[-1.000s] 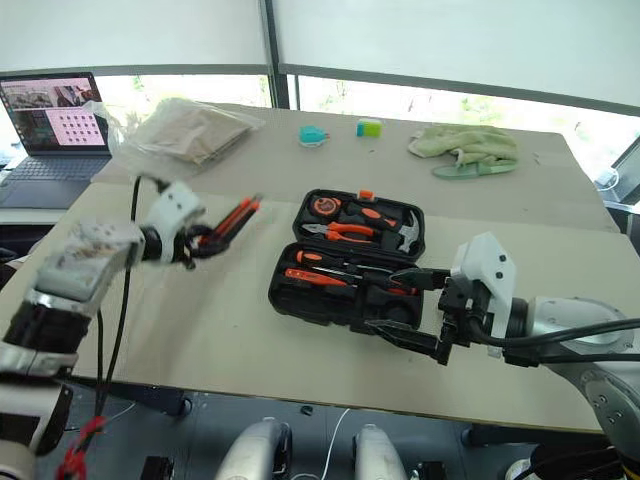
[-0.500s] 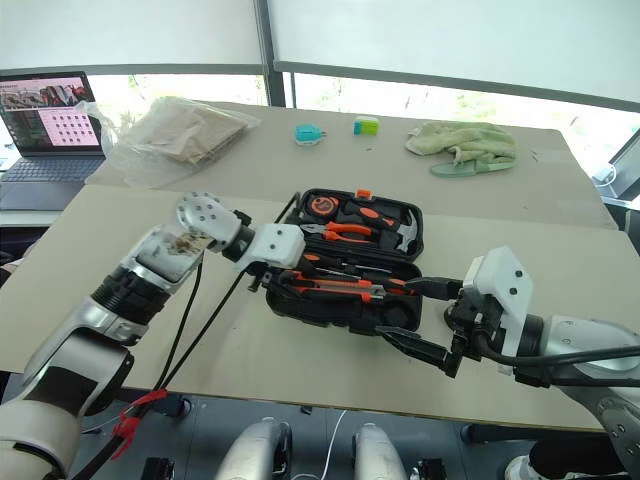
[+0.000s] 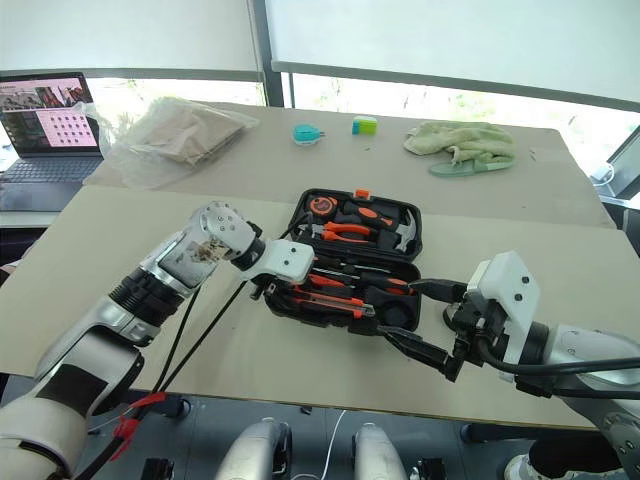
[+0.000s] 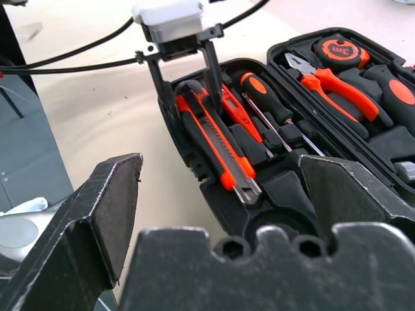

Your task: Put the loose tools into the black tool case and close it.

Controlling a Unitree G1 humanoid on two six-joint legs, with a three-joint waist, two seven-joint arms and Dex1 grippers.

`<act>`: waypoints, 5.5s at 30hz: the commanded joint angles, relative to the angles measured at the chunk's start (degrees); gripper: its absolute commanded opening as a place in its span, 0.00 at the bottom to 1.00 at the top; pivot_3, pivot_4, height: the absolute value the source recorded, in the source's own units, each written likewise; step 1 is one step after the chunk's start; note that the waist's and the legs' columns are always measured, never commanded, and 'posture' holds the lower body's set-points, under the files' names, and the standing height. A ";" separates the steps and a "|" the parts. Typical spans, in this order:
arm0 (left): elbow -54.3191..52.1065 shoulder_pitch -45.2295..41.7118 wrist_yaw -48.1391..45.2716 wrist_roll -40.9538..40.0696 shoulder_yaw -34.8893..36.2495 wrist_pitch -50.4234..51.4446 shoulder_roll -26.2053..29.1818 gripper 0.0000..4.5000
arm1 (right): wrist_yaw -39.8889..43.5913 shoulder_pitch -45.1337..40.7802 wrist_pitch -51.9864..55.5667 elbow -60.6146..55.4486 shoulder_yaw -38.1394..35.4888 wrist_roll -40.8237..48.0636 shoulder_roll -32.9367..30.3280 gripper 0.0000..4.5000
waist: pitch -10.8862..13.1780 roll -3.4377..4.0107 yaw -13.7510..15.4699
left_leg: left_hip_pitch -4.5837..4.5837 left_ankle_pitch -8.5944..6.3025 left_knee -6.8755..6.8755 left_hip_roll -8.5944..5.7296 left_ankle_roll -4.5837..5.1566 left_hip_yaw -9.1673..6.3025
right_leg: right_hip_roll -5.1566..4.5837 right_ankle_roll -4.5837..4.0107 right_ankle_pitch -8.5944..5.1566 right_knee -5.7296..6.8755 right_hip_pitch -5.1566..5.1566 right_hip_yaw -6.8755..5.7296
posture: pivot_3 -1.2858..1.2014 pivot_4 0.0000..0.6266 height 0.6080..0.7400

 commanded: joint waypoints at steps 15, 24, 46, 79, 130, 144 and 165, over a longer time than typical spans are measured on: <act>1.52 -0.36 -0.68 -6.48 10.56 -4.67 -0.78 0.66 | -0.39 -1.37 -0.43 0.28 0.00 0.66 0.30 1.00 | 0.00 0.01 -0.05 | 0.01 0.00 0.03 -0.01 0.00 -0.04 | -0.01 0.01 0.00 0.03 0.02 -0.01 | 0.52 0.24 1.00; 4.92 5.00 2.20 -7.21 11.33 -13.47 -3.23 0.02 | 0.23 -0.69 -0.05 0.15 -1.20 1.45 -0.40 1.00 | -0.02 0.03 0.24 | 0.02 0.00 0.07 -0.01 0.00 -0.03 | -0.02 0.01 0.01 0.04 0.05 -0.01 | 0.52 0.24 1.00; 12.75 8.63 8.64 1.64 6.88 -22.05 -5.95 0.02 | -0.14 -0.30 -0.22 0.71 -1.37 2.42 -0.31 1.00 | -0.07 0.08 0.73 | 0.71 0.00 0.10 -0.02 0.00 0.00 | -0.02 0.04 0.02 -0.05 0.86 -0.06 | 0.52 0.24 1.00; -24.78 15.19 -1.57 -36.75 31.01 25.45 16.52 0.99 | 22.54 39.94 -4.96 11.91 -37.87 -8.81 9.88 1.00 | -0.11 0.17 -0.18 | 1.02 -0.01 -0.05 0.23 -0.02 -0.01 | -0.03 0.13 -0.51 -0.08 0.96 0.05 | 0.52 0.24 1.00; -27.96 16.02 2.96 -34.11 26.16 17.86 14.07 1.00 | 15.07 -21.28 -3.79 22.83 32.66 -34.31 3.21 0.01 | 0.03 0.22 -0.21 | 0.59 -0.01 -0.02 -0.02 -0.01 0.07 | -0.03 0.01 -0.18 -0.01 0.55 0.08 | 0.52 0.24 1.00; -26.13 15.71 4.08 -33.23 25.95 16.99 14.02 1.00 | 18.65 -21.72 -2.00 20.31 32.69 -34.60 -0.09 0.84 | 0.02 0.22 -0.22 | 0.54 -0.01 -0.08 0.01 0.00 0.15 | 0.01 0.00 -0.17 0.02 0.43 0.08 | 0.52 0.24 1.00; -1.13 17.97 20.55 -15.77 24.84 4.54 10.48 0.65 | 14.31 -6.73 0.95 26.37 2.59 -27.51 3.12 0.53 | 0.04 0.19 0.24 | 0.59 -0.01 -0.04 -0.02 0.00 0.22 | 0.00 0.00 -0.16 0.02 0.51 0.07 | 0.52 0.24 1.00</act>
